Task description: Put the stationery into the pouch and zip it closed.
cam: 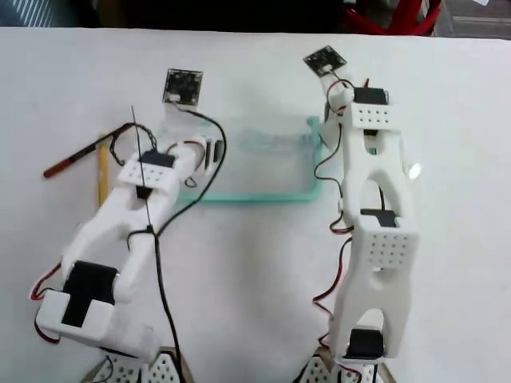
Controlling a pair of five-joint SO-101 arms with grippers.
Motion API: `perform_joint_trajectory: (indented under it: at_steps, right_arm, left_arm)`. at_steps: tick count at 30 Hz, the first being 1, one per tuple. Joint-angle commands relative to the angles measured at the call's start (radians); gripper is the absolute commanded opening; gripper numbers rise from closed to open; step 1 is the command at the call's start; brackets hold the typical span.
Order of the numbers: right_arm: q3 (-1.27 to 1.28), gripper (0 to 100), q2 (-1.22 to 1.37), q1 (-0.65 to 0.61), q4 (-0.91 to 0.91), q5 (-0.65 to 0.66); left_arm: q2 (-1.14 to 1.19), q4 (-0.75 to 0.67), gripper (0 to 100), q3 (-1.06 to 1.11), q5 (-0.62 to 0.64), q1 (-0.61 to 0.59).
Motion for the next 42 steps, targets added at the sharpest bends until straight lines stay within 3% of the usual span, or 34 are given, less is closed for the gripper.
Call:
perform_joint_trajectory:
  at_steps: [1, 12, 17, 23, 42]
  right_arm:
    - [-0.014, 25.0, -0.004, -0.016, -0.030, 0.008]
    - [-0.014, 24.7, 0.031, -0.064, -0.116, -0.092]
    - [-0.014, 24.0, 0.088, -0.087, -0.139, -0.087]
    - [-0.014, 15.8, 0.145, -0.087, -0.208, -0.087]
    - [-0.155, 15.6, 0.242, -0.104, -0.257, -0.080]
  left_arm:
    - [-0.041, -0.018, 20, -0.009, 0.003, 0.013]
    - [-0.041, -0.021, 20, -0.005, 0.003, 0.016]
    - [-0.041, -0.021, 20, -0.006, 0.003, 0.016]
    - [-0.041, -0.020, 20, -0.006, 0.003, 0.016]
    - [-0.041, -0.021, 20, -0.006, 0.003, 0.013]
